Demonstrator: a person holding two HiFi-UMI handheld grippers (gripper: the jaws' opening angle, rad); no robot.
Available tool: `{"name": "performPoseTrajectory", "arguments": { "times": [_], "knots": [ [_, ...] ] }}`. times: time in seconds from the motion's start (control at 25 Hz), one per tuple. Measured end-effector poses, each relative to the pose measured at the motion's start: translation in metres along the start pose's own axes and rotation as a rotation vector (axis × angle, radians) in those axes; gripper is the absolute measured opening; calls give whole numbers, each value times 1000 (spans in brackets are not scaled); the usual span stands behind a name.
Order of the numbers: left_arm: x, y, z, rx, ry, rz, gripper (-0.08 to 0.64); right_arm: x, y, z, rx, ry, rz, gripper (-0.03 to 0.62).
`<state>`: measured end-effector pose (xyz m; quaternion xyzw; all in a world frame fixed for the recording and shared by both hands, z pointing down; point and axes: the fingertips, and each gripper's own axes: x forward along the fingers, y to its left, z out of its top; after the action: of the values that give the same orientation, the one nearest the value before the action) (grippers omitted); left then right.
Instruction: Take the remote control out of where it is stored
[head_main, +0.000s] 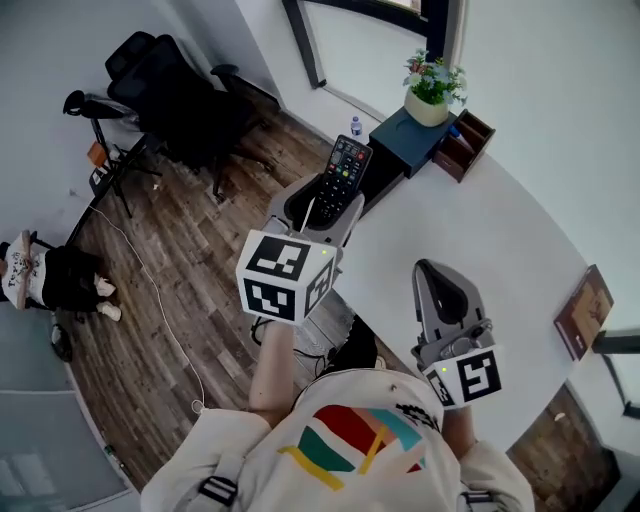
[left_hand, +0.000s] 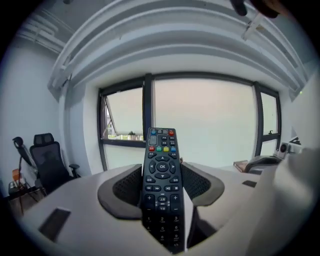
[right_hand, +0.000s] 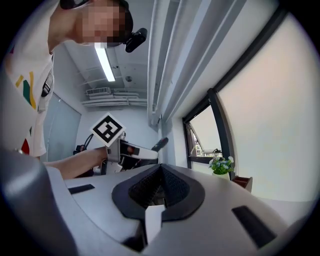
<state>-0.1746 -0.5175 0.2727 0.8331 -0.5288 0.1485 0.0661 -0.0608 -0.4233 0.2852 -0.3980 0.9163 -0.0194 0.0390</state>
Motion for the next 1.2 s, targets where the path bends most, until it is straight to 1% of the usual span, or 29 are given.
{"name": "performPoseTrajectory", "arguments": {
  "times": [0.12,0.2,0.28,0.32,0.4,0.48,0.56,0.64,0.72,0.84,1.04,1.2],
  "knots": [
    [-47,-15,20,-2,-209,25,255,-12,14,-4,-50,38,7,3],
    [-71,-22,24,-4,-322,62,255,-18,19,-4,-78,45,0,3],
    [-90,-27,21,1,-397,100,255,-23,22,-1,-84,29,-17,3],
    [-98,-29,17,3,-416,116,255,-24,25,1,-77,17,-23,3],
    [-109,-33,6,3,-420,141,255,-26,29,4,-63,-1,-24,3],
    [-115,-37,-5,10,-405,157,255,-26,32,5,-67,-4,-12,3],
    [-115,-39,-10,31,-391,177,255,-22,32,6,-64,-7,-4,3],
    [-112,-40,-12,48,-385,194,255,-17,29,7,-35,-15,-7,3],
    [-108,-43,-17,36,-380,186,255,-13,25,5,-10,-13,-16,2],
    [-104,-45,-22,13,-370,164,255,-11,20,-2,1,11,-42,2],
    [-97,-39,-14,24,-383,165,255,-10,18,-6,9,28,-50,3],
    [-91,-35,-14,18,-376,169,255,-10,12,-6,6,28,-64,3]
  ]
}}
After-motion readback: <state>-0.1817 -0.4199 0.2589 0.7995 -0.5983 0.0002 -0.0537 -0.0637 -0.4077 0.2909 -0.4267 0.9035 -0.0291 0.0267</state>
